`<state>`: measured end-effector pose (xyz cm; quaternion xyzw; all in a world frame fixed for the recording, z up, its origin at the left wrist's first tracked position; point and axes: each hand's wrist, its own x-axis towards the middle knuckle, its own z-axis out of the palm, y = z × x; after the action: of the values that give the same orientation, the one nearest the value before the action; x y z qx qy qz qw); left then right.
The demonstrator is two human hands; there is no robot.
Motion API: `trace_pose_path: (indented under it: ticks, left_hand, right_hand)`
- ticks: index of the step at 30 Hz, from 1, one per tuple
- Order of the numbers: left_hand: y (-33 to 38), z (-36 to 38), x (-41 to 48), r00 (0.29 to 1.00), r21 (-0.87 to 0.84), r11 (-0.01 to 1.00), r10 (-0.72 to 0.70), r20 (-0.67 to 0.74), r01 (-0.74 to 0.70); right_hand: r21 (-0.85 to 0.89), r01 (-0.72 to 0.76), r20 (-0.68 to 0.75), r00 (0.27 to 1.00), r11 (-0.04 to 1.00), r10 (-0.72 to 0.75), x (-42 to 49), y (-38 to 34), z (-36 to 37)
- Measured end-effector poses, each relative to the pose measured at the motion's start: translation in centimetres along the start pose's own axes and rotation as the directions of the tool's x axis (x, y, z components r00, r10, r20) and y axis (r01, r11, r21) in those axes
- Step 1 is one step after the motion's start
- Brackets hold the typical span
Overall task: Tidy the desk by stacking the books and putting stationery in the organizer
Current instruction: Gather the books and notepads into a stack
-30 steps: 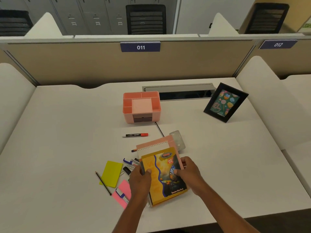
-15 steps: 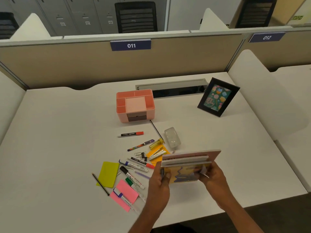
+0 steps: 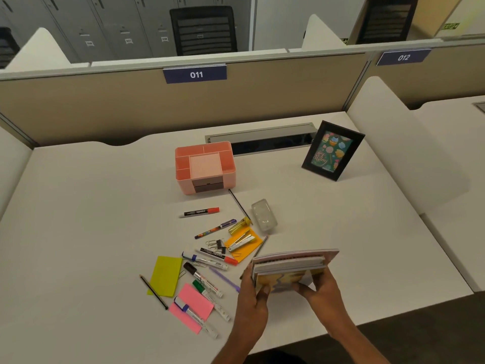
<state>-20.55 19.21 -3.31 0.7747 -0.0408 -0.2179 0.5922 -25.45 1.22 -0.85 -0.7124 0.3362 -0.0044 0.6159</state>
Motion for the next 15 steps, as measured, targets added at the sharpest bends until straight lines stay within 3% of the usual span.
trace_pose_path:
  ticks: [6, 15]
  left_hand:
    - [0.5, 0.7, 0.05, 0.989, -0.051, 0.999, -0.006, -0.149, -0.002]
    - [0.05, 1.06, -0.34, 0.991, -0.063, 0.998, 0.023, -0.131, -0.031]
  right_hand:
    - [-0.004, 0.017, -0.02, 1.0, 1.0, -0.017, 0.18, -0.02, 0.68]
    - [-0.029, 0.035, -0.02, 0.999, 0.999, -0.036, -0.13, 0.6, 0.85]
